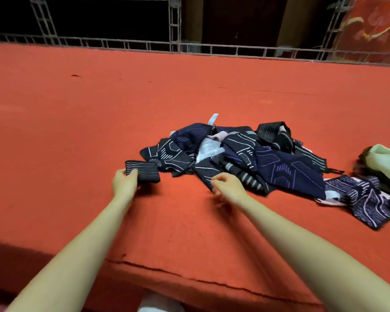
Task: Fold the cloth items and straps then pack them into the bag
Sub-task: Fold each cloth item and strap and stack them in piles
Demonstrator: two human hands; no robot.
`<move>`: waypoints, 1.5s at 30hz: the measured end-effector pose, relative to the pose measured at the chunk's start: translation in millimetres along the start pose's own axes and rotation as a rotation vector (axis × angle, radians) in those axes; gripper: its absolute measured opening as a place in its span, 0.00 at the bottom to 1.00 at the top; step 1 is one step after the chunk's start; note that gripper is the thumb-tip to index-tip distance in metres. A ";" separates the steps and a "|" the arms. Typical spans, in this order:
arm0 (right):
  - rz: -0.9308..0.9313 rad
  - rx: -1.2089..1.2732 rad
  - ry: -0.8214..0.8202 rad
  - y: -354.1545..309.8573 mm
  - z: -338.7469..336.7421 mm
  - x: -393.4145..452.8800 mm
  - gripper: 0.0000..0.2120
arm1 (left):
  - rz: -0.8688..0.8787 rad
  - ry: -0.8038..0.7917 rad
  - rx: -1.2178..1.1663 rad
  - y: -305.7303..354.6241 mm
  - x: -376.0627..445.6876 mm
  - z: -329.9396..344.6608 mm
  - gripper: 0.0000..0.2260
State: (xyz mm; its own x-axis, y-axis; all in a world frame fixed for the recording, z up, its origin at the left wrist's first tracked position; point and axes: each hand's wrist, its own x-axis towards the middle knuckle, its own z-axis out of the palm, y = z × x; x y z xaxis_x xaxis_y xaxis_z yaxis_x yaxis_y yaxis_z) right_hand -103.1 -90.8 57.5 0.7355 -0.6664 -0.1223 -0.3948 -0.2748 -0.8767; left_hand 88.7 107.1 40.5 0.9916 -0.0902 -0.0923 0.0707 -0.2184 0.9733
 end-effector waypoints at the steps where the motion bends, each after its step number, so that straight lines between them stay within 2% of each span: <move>1: -0.023 -0.091 0.025 -1.7 7.3 12.4 0.05 | 0.016 0.030 0.086 -3.5 12.1 -6.9 0.14; 4: -0.055 -0.297 0.095 -6.7 22.5 41.8 0.09 | 0.025 0.067 0.282 -10.3 37.3 -16.8 0.16; 9: -0.043 -0.444 0.090 -1.9 44.0 57.7 0.11 | 0.076 0.147 0.538 -26.4 57.5 -17.4 0.18; 12: -0.103 -0.486 0.076 1.4 47.3 52.2 0.12 | 0.253 0.210 0.733 -31.8 56.1 -11.7 0.23; 14: -0.172 -0.441 0.065 2.9 38.0 43.5 0.13 | 0.488 0.218 0.797 -31.2 47.7 -2.6 0.25; 16: -0.240 -0.403 0.100 6.9 18.0 32.4 0.13 | 0.693 0.160 0.793 -24.9 29.7 15.0 0.23; 18: -0.244 -0.398 0.162 15.2 -7.6 23.0 0.11 | 0.748 0.029 0.744 -13.3 2.9 38.1 0.20; 21: -0.186 -0.400 0.246 31.7 -39.4 10.8 0.09 | 0.640 -0.223 0.599 2.8 -32.7 79.7 0.17; 23: -0.166 -0.398 0.247 41.0 -54.5 4.7 0.08 | 0.563 -0.342 0.438 16.5 -50.8 105.9 0.15; 25: -0.160 -0.375 0.255 48.8 -68.8 0.3 0.07 | 0.537 -0.432 0.340 27.5 -66.0 130.8 0.13; 28: -0.128 -0.355 0.302 58.2 -91.5 -2.6 0.06 | 0.494 -0.520 0.325 38.4 -81.0 162.3 0.12; 32: -0.118 -0.382 0.400 67.8 -111.9 6.0 0.09 | 0.376 -0.540 0.342 41.2 -77.9 200.8 0.15; 34: -0.189 -0.480 0.362 65.7 -110.3 14.9 0.13 | 0.346 -0.461 0.274 40.5 -76.1 212.7 0.13; 37: -0.280 -0.522 0.341 57.6 -105.4 34.9 0.15 | 0.398 -0.350 0.171 42.0 -74.3 224.5 0.09; 40: -0.280 -0.506 0.353 50.5 -110.9 58.7 0.18 | 0.434 -0.410 0.216 40.4 -65.2 238.9 0.14; 42: -0.281 -0.514 0.280 50.1 -111.2 70.6 0.19 | 0.436 -0.449 0.330 34.9 -60.4 242.8 0.17; 45: -0.269 -0.466 0.183 56.4 -105.0 78.9 0.20 | 0.382 -0.505 0.280 27.7 -57.0 240.2 0.11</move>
State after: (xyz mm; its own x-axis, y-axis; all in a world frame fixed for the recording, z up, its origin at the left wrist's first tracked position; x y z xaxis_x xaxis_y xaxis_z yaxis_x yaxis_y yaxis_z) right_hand -125.1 -231.6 47.3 0.7524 -0.6289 0.1958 -0.4390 -0.7005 -0.5627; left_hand 8.2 -127.2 22.2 0.7647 -0.6375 0.0935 -0.3716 -0.3178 0.8723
